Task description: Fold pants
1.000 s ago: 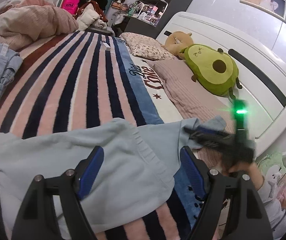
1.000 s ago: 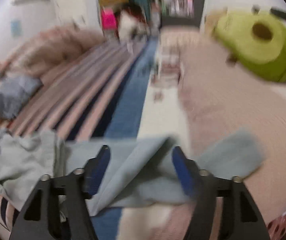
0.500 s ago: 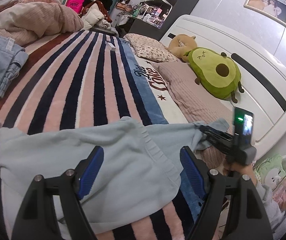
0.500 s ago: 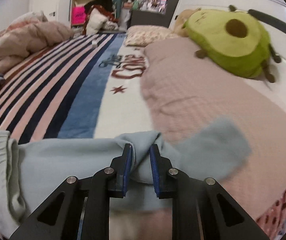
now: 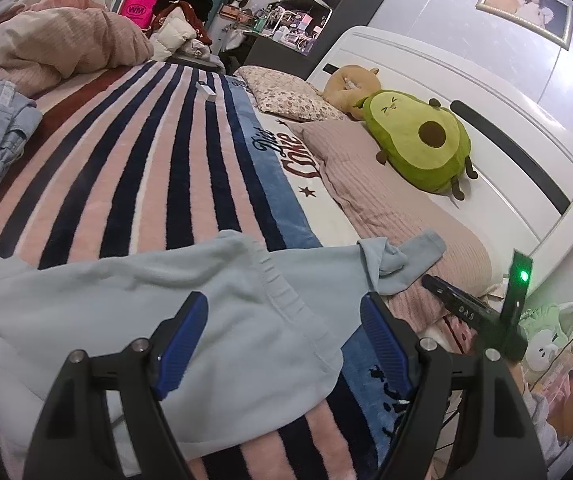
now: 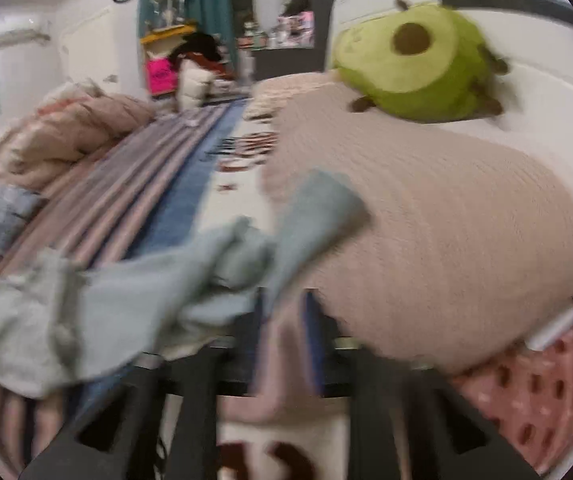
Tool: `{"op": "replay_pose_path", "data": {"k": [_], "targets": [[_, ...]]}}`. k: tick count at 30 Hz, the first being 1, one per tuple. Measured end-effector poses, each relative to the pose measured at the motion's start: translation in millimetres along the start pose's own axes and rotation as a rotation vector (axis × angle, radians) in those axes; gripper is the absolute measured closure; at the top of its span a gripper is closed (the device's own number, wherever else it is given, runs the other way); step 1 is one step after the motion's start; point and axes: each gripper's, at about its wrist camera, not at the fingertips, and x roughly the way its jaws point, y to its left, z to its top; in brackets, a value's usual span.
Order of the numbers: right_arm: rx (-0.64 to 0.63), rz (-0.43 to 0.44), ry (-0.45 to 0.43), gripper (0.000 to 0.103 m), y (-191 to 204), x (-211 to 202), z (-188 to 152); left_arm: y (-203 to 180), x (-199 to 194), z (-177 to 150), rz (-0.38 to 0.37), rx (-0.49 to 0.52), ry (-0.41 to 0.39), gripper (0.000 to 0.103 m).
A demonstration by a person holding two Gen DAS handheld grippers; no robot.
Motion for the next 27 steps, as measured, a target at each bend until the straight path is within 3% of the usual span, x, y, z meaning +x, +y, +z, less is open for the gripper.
{"op": "replay_pose_path", "data": {"k": [3, 6, 8, 9, 11, 12, 13, 17, 20, 22, 25, 27], "targets": [[0.068, 0.133, 0.057, 0.062, 15, 22, 14, 0, -5, 0, -0.001, 0.003, -0.011, 0.028], [0.048, 0.163, 0.106, 0.056, 41, 55, 17, 2, -10, -1, 0.012, 0.005, -0.016, 0.028], [0.033, 0.118, 0.158, 0.055, 56, 82, 18, 6, -14, -2, 0.024, 0.003, -0.020, 0.028], [0.041, 0.036, 0.186, 0.056, 58, 97, 19, 9, -17, -2, 0.029, -0.003, -0.024, 0.028], [0.044, -0.042, 0.187, 0.078, 58, 108, 21, 16, -21, -3, 0.034, -0.013, -0.030, 0.028], [0.024, -0.073, 0.167, 0.099, 62, 107, 24, 21, -25, -3, 0.039, -0.020, -0.036, 0.028], [0.011, -0.043, 0.153, 0.100, 65, 103, 26, 24, -27, -3, 0.046, -0.025, -0.040, 0.028], [-0.049, 0.227, 0.009, 0.101, 98, 55, 42, 42, -45, -4, 0.094, -0.055, -0.073, 0.028], [-0.131, 0.515, -0.043, 0.101, 146, 19, 50, 58, -65, -8, 0.139, -0.089, -0.103, 0.028], [-0.245, 0.706, -0.002, 0.102, 194, 8, 39, 71, -81, -13, 0.168, -0.113, -0.125, 0.028], [-0.401, 0.841, 0.128, 0.101, 254, 15, 0, 86, -99, -23, 0.194, -0.151, -0.137, 0.028], [-0.474, 0.845, 0.201, 0.101, 273, 28, -26, 95, -105, -31, 0.206, -0.166, -0.125, 0.028]]}}
